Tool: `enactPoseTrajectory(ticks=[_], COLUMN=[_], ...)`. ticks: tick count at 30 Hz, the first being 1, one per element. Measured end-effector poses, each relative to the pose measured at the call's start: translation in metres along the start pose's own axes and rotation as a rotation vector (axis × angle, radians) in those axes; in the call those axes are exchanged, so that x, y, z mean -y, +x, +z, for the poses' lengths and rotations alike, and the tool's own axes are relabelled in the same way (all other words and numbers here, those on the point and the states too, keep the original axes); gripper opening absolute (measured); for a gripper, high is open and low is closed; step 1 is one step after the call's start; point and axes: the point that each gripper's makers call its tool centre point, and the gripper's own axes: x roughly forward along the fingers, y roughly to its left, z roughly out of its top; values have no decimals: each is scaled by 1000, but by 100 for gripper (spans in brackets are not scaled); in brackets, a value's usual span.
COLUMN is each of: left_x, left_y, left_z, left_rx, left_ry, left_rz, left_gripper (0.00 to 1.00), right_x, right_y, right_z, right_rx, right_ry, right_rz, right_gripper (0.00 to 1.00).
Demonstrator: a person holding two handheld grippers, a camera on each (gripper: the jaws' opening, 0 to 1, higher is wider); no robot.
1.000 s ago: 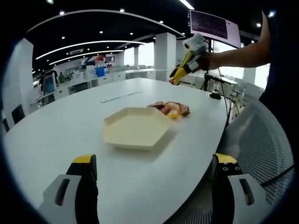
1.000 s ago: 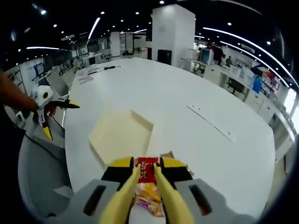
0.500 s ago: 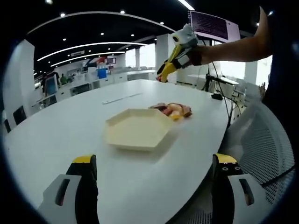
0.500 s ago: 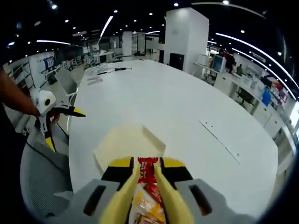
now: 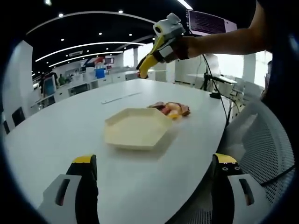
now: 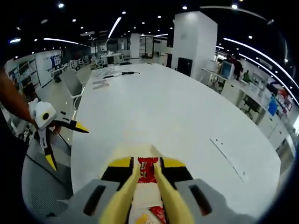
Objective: Place the target food into the container with the food tongs after gripping and lifting it, then release it inside without dropping or visibly crushing the food.
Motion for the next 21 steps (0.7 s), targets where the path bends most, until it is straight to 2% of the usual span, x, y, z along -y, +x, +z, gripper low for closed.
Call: enactPoseTrajectory(ticks=[5, 10, 14, 21], left_x=[0, -2, 3, 2], left_y=[0, 1, 2, 2], left_z=[2, 2, 0, 1], left_rx=[15, 7, -9, -3], left_ry=[-13, 18, 44, 26], left_rz=[1, 17, 1, -2], left_gripper=[99, 99, 99, 99], right_x=[-6, -10, -17, -19], right_y=[18, 34, 37, 33], right_z=[5, 15, 19, 14], right_rx=[-23, -25, -22, -42], right_ry=[-17, -23, -10, 10], right_rz=[13, 20, 21, 0], right_gripper=[21, 21, 21, 21])
